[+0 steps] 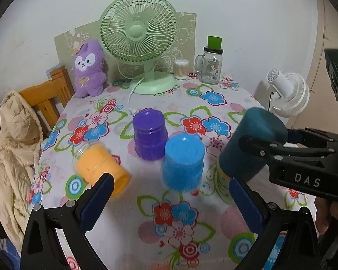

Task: Flip cup upside down

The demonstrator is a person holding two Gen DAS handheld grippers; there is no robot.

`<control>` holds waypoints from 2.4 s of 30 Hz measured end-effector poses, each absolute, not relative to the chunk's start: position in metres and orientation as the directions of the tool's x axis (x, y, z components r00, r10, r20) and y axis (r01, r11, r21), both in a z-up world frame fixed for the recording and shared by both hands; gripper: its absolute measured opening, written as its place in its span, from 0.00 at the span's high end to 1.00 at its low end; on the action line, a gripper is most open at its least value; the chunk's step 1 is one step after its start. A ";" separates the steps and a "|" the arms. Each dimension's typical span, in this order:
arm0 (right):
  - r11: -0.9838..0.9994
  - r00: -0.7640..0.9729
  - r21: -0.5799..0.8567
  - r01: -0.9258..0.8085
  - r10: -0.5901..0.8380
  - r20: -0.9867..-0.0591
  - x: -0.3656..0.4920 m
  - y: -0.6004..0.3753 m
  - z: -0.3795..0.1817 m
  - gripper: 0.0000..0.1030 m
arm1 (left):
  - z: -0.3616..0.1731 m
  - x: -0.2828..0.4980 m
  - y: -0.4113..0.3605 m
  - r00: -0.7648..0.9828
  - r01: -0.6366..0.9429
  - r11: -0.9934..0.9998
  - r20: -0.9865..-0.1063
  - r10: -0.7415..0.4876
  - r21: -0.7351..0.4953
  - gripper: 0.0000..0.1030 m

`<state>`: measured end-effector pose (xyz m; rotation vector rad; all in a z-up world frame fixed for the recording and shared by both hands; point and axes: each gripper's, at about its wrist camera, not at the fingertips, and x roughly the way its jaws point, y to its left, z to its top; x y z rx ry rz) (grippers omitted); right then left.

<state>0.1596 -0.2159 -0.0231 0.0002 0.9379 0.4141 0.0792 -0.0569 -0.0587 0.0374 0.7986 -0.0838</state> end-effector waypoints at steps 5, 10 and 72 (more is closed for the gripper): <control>0.922 0.497 0.178 -0.345 0.340 -0.799 0.138 -0.218 -0.030 0.36 | -0.062 0.060 -0.050 0.685 0.069 0.998 -0.727 -0.057 -0.013 0.00; 0.920 0.473 0.158 -0.359 0.325 -0.819 0.125 -0.216 -0.033 0.38 | -0.063 0.047 -0.045 0.681 0.054 0.998 -0.731 -0.052 -0.020 0.00; 0.952 0.593 0.051 -0.302 0.229 -0.772 0.078 -0.258 -0.027 0.19 | -0.058 0.039 -0.081 0.677 0.071 0.997 -0.732 -0.078 -0.040 0.00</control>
